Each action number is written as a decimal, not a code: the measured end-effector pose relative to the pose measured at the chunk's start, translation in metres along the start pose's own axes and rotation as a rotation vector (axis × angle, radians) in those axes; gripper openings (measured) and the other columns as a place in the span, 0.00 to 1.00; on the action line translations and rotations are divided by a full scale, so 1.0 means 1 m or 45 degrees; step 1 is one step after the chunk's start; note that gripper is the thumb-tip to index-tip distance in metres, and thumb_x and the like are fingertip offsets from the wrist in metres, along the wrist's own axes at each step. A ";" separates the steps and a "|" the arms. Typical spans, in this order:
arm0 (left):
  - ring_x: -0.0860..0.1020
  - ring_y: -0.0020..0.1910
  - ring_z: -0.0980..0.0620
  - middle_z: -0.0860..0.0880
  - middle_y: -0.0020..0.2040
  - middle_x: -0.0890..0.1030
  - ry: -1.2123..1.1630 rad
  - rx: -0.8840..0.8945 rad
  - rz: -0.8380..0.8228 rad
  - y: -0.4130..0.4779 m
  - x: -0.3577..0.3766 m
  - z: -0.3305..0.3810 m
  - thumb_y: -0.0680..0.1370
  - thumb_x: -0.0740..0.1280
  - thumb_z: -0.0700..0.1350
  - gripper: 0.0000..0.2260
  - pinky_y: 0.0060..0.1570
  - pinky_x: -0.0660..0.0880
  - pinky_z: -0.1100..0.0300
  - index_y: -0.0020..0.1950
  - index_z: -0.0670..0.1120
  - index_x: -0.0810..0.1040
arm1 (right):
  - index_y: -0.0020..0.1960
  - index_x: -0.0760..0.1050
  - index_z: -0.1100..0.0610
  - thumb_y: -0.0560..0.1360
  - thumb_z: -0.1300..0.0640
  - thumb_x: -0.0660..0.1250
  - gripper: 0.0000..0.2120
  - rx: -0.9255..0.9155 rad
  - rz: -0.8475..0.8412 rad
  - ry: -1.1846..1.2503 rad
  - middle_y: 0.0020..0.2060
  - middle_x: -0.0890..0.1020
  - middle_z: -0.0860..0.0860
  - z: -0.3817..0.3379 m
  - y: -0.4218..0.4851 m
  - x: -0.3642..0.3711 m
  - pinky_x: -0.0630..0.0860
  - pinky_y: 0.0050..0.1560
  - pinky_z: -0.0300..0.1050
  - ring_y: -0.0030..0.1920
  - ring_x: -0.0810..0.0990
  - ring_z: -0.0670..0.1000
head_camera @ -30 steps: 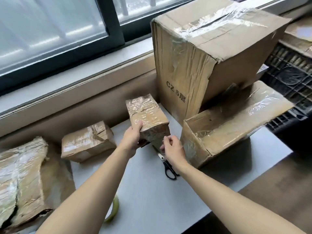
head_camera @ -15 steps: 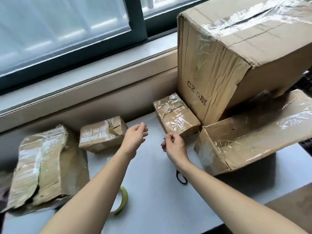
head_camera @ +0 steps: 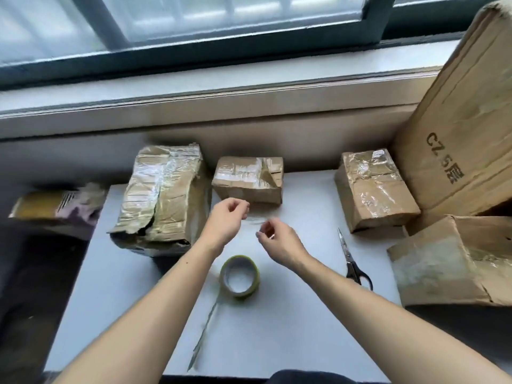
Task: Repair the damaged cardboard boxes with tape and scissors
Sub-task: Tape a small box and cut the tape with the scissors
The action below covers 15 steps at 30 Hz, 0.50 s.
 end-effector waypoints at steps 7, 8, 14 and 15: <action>0.82 0.51 0.48 0.47 0.48 0.83 0.144 -0.002 -0.045 -0.017 -0.018 -0.027 0.81 0.64 0.46 0.07 0.49 0.75 0.56 0.50 0.47 0.80 | 0.63 0.75 0.57 0.73 0.64 0.65 0.18 0.154 -0.294 -0.396 0.50 0.79 0.54 0.026 -0.012 0.067 0.76 0.44 0.45 0.47 0.80 0.55; 0.82 0.51 0.48 0.47 0.49 0.83 0.158 0.003 -0.054 -0.018 -0.018 -0.028 0.81 0.64 0.46 0.07 0.49 0.75 0.57 0.51 0.47 0.80 | 0.60 0.76 0.58 0.72 0.66 0.63 0.17 0.161 -0.273 -0.399 0.48 0.80 0.54 0.027 -0.013 0.066 0.77 0.43 0.46 0.47 0.80 0.56; 0.81 0.51 0.49 0.49 0.48 0.83 0.139 0.049 -0.066 -0.010 -0.004 -0.014 0.81 0.64 0.47 0.06 0.44 0.74 0.59 0.50 0.49 0.80 | 0.48 0.74 0.55 0.73 0.63 0.62 0.07 0.145 0.127 -0.211 0.42 0.80 0.53 0.020 -0.011 -0.012 0.75 0.39 0.47 0.43 0.80 0.58; 0.81 0.52 0.49 0.49 0.48 0.82 0.118 0.060 -0.069 -0.008 0.002 -0.008 0.81 0.64 0.47 0.06 0.44 0.74 0.59 0.51 0.49 0.80 | 0.48 0.74 0.55 0.73 0.63 0.63 0.06 0.142 0.221 -0.183 0.42 0.80 0.53 0.019 -0.012 -0.034 0.74 0.40 0.47 0.43 0.79 0.58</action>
Point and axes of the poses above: each hand's wrist, its own y-axis towards the middle knuckle, its own x-axis out of the palm, z = x × y, the point moved 8 cm from there along y, towards the middle knuckle
